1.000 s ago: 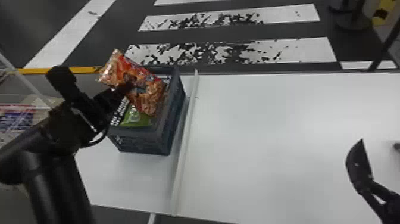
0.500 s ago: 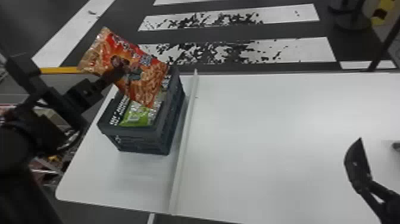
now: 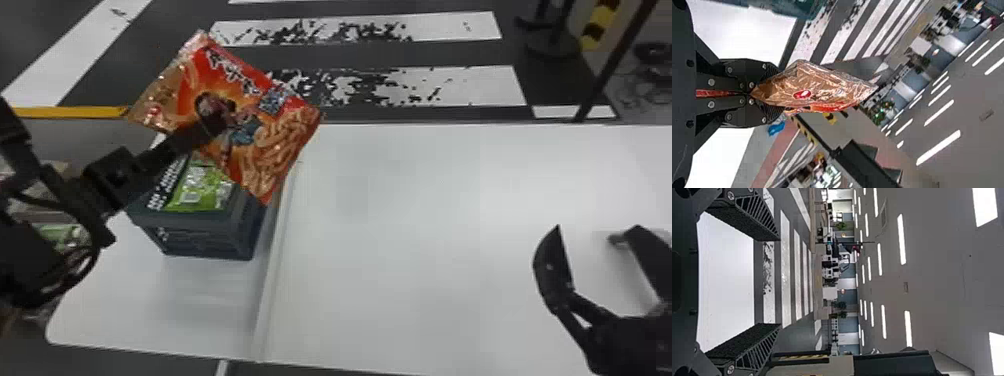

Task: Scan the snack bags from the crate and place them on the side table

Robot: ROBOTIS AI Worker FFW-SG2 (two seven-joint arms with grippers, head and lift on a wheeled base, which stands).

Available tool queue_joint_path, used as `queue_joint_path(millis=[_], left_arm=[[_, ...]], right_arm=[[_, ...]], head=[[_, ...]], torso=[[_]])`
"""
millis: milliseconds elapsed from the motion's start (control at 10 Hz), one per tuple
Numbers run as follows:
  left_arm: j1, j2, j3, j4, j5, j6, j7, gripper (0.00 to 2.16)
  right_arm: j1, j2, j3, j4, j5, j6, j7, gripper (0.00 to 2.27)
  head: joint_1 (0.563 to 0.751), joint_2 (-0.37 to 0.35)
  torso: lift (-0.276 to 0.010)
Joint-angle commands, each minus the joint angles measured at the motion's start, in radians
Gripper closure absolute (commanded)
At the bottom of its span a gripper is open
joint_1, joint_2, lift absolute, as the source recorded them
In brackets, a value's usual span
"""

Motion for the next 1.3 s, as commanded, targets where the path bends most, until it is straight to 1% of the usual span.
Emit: queue_joint_path(millis=[0, 100, 200, 300, 400, 500, 600, 700, 800, 900, 1000, 1100, 1200], left_arm=[[0.046, -0.003, -0.096, 0.044, -0.003, -0.009, -0.03, 2.14], [0.065, -0.003, -0.167, 0.098, -0.008, -0.012, -0.056, 2.14], [0.072, -0.003, -0.242, 0.156, -0.031, -0.021, -0.082, 2.14], [0.056, -0.003, -0.337, 0.225, -0.109, -0.055, -0.113, 2.14], [0.023, -0.003, -0.415, 0.311, -0.15, -0.088, -0.122, 2.14], [-0.013, -0.003, -0.478, 0.405, -0.177, -0.11, -0.133, 2.14], [-0.037, -0.003, -0.553, 0.482, -0.238, -0.171, -0.134, 2.14], [-0.069, -0.003, -0.616, 0.565, -0.27, -0.239, -0.145, 2.14], [-0.109, -0.003, -0.679, 0.634, -0.33, -0.248, -0.168, 2.13], [-0.119, -0.003, -0.768, 0.65, -0.413, -0.309, -0.157, 1.91], [-0.119, -0.003, -0.826, 0.653, -0.45, -0.371, -0.125, 1.27], [-0.119, -0.003, -0.871, 0.655, -0.485, -0.414, -0.116, 0.17], [-0.116, -0.003, -0.897, 0.644, -0.529, -0.417, -0.098, 0.0]], right_arm=[[0.002, 0.0, -0.001, 0.002, -0.001, -0.005, -0.001, 0.1], [0.002, 0.002, -0.001, 0.002, -0.001, -0.008, 0.0, 0.1], [0.002, 0.003, 0.0, 0.002, 0.0, -0.008, 0.0, 0.1], [0.002, 0.003, 0.0, 0.003, 0.0, -0.008, -0.001, 0.1], [0.004, 0.005, 0.002, 0.003, 0.0, -0.017, 0.0, 0.1], [0.007, 0.005, 0.0, 0.005, -0.001, -0.021, -0.001, 0.1], [0.01, 0.005, 0.0, 0.005, -0.001, -0.024, -0.001, 0.1], [0.01, 0.005, -0.001, 0.009, -0.001, -0.033, -0.001, 0.1], [0.01, 0.005, 0.0, 0.009, -0.001, -0.033, -0.001, 0.1], [0.01, 0.005, 0.0, 0.009, -0.003, -0.033, -0.001, 0.1], [0.01, 0.005, 0.0, 0.011, -0.005, -0.033, -0.001, 0.1], [0.01, 0.003, 0.0, 0.012, -0.005, -0.036, -0.001, 0.1], [0.007, 0.002, -0.001, 0.015, -0.008, -0.036, -0.001, 0.1]], head=[[0.695, 0.074], [0.695, 0.033], [0.695, -0.016], [0.695, -0.072], [0.695, -0.1], [0.695, -0.144], [0.695, -0.184], [0.695, -0.219], [0.695, -0.233], [0.695, -0.262], [0.695, -0.293], [0.695, -0.312], [0.695, -0.329]], torso=[[-0.094], [-0.094], [-0.094], [-0.094], [-0.094], [-0.094], [-0.094], [-0.094], [-0.094], [-0.094], [-0.094], [-0.094], [-0.094]])
